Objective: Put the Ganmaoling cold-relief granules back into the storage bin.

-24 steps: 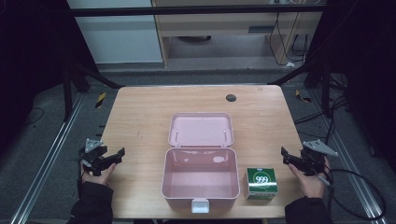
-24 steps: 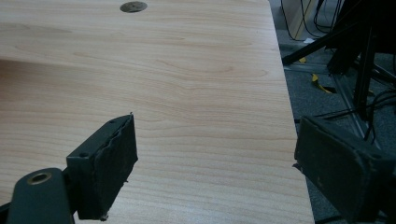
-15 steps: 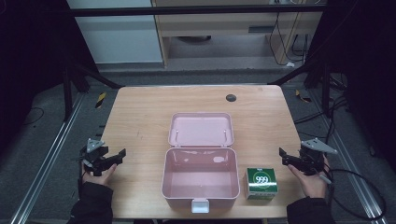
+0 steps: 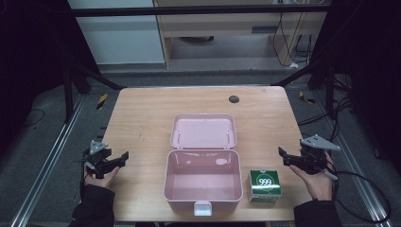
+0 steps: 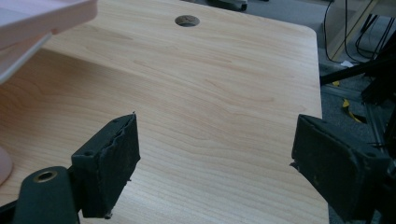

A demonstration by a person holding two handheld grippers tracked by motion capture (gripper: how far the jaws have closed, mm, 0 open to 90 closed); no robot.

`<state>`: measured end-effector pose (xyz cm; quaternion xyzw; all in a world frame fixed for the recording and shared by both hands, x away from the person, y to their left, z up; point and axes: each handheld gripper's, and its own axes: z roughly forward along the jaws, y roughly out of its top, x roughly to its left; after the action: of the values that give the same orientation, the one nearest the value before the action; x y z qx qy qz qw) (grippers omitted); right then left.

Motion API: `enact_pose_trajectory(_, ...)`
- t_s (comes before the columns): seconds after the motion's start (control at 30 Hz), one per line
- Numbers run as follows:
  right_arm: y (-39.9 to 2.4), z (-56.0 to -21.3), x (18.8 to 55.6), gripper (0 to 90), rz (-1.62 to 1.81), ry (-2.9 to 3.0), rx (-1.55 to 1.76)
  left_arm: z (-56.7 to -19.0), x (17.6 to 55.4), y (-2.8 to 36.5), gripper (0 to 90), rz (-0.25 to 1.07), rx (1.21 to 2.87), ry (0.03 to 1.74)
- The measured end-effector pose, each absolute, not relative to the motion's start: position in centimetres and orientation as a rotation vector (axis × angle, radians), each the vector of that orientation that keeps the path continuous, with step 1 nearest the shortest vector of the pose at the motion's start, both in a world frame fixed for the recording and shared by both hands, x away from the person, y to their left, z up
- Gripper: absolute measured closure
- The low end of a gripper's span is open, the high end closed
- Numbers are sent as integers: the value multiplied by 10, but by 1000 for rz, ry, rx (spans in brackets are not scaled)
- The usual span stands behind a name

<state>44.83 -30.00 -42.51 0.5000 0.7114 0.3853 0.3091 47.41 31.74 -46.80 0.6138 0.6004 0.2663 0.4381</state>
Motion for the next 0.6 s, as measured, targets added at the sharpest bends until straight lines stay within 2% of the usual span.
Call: enact_pose_trajectory(0.6, -290, -358, 445, 129, 1015, 2032, 1091, -470, 475, 315, 256, 659, 1564, 1494)
